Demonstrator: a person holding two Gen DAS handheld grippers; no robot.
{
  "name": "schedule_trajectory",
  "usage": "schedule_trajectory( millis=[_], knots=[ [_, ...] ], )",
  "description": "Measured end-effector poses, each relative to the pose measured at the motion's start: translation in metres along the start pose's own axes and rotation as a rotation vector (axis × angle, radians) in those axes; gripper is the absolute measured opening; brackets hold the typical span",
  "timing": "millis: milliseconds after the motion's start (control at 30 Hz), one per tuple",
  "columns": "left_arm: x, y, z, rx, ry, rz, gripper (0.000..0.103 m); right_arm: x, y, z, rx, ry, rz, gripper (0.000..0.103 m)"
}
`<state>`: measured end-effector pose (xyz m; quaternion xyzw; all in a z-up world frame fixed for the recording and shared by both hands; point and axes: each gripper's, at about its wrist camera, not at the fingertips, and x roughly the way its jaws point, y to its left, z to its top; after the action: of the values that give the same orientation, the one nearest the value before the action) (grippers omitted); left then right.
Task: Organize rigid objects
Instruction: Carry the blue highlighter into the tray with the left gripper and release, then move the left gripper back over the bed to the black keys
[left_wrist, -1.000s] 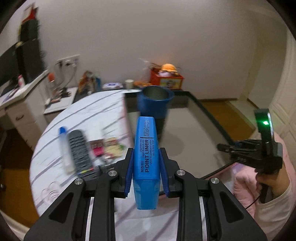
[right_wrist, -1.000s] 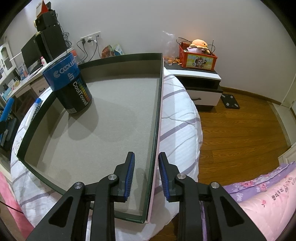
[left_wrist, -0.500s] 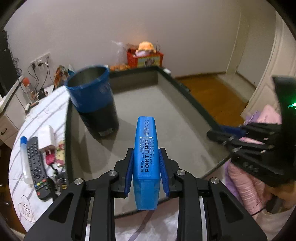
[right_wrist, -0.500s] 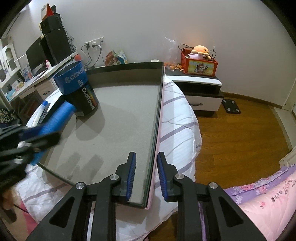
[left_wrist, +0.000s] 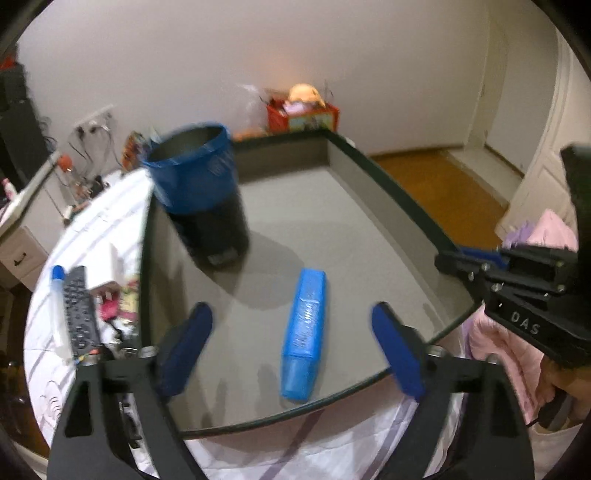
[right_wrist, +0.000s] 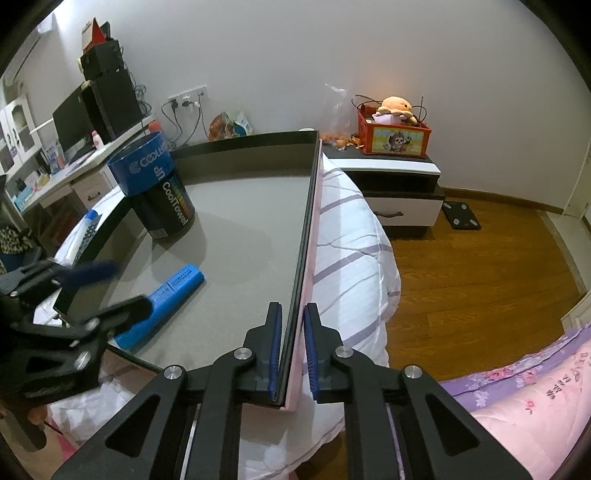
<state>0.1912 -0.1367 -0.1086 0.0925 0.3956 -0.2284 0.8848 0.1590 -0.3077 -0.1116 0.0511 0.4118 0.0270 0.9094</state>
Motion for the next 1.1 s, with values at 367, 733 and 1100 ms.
schedule_trajectory(
  millis=[367, 733, 1100],
  knots=[
    [-0.048, 0.053, -0.021, -0.125, -0.086, 0.085, 0.099, 0.002, 0.003, 0.000, 0.003, 0.021, -0.025, 0.011],
    [-0.099, 0.124, -0.060, -0.268, -0.151, 0.191, 0.101, 0.003, 0.006, 0.000, 0.011, 0.032, -0.050, 0.012],
    [-0.107, 0.158, -0.091, -0.332, -0.121, 0.268, 0.101, 0.005, 0.008, 0.000, 0.013, 0.044, -0.064, 0.012]
  ],
)
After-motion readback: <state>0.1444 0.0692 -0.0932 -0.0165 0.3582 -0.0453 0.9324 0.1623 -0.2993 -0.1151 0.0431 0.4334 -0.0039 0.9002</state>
